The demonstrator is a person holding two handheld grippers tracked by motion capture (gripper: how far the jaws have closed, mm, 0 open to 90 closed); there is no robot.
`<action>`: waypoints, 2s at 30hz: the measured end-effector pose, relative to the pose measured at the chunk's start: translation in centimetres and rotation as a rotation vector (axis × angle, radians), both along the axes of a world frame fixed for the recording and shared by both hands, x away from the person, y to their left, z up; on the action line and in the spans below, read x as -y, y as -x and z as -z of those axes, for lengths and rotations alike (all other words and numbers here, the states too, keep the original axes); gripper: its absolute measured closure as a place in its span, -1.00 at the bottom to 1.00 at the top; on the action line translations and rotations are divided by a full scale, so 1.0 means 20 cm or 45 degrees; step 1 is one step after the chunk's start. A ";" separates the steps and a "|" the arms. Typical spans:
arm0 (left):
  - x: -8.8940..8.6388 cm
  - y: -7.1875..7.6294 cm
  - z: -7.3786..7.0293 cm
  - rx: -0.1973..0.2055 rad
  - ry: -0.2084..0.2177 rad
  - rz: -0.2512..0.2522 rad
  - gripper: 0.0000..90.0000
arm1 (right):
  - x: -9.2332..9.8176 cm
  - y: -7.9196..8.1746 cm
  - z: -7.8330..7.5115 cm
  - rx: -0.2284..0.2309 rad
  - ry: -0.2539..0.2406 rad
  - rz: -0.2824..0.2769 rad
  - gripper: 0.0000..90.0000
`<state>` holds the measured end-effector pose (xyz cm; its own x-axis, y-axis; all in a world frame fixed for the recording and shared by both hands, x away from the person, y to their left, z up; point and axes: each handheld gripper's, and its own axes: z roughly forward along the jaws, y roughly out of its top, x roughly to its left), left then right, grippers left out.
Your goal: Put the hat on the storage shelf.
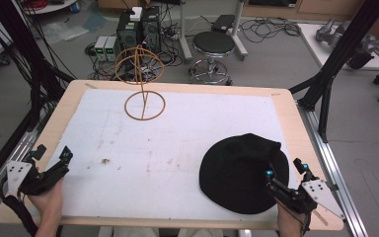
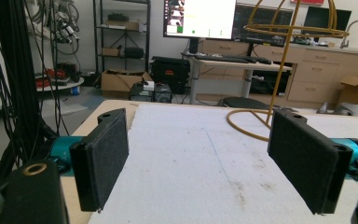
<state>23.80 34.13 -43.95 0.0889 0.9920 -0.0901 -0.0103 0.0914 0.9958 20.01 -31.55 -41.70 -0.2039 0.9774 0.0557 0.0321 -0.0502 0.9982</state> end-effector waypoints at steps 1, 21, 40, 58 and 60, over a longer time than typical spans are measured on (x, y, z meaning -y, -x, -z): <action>0.00 0.00 0.00 -0.001 0.000 0.001 -0.54 | 0.00 0.00 0.00 0.000 0.000 0.000 -0.74; 0.00 -0.01 0.00 -0.005 0.000 0.007 -0.54 | -0.02 -0.06 0.02 -0.054 0.002 -0.122 -0.74; -0.01 -0.01 0.01 -0.005 0.002 0.020 -0.54 | -0.07 -0.10 0.06 -0.172 0.108 -0.230 -0.51; -0.01 -0.01 0.01 -0.013 0.006 0.023 -0.53 | -0.10 -0.08 0.04 -0.265 0.099 -0.279 0.70; -0.01 -0.01 0.01 -0.010 0.011 0.027 -0.53 | -0.11 -0.08 0.04 -0.281 0.102 -0.274 0.83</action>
<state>24.04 34.30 -44.23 0.1094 0.9890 -0.0992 -0.0004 0.0999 0.9950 21.68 -29.36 -42.49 -0.3980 0.9162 0.0465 0.2500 0.0596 0.9664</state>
